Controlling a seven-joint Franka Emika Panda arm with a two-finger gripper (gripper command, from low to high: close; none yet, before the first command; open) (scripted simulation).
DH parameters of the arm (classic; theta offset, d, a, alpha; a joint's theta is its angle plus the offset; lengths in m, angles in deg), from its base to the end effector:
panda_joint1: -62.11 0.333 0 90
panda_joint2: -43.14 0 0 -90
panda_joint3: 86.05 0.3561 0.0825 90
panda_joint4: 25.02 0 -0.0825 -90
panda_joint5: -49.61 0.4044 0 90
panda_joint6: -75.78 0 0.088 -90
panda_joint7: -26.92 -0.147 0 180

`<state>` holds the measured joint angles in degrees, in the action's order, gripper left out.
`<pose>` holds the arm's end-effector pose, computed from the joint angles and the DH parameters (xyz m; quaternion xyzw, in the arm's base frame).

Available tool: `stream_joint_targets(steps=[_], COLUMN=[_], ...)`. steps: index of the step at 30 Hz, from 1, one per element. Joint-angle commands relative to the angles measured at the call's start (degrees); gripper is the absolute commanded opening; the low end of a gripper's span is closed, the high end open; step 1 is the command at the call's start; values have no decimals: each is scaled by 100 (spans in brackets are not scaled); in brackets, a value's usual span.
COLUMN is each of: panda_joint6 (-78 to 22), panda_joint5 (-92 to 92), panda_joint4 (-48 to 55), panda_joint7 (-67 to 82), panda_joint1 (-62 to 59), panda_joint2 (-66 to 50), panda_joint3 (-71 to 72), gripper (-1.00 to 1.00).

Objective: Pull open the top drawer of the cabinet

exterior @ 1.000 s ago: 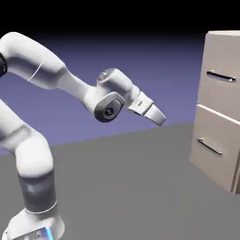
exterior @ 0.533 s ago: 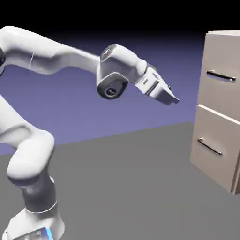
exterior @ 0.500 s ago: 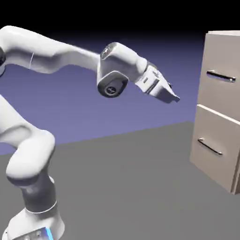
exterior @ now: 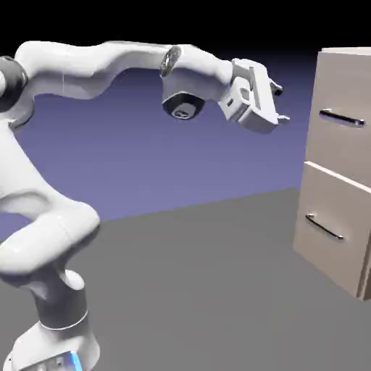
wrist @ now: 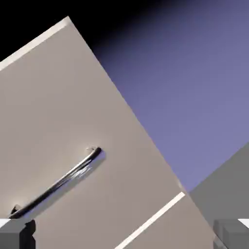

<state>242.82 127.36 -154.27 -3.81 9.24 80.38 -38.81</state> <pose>0.4946 -0.0044 0.6502 -0.5682 0.5806 -0.4552 0.3644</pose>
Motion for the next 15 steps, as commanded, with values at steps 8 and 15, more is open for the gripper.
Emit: stream_joint_targets(steps=[8, 15], panda_joint6=[-179, -335], panda_joint5=[1994, 3738], panda_joint4=[814, 1526], panda_joint7=[301, 564], panda_joint1=[-1373, -2575], panda_joint2=[117, 220], panda_joint3=[1211, 2271], gripper=[0, 0])
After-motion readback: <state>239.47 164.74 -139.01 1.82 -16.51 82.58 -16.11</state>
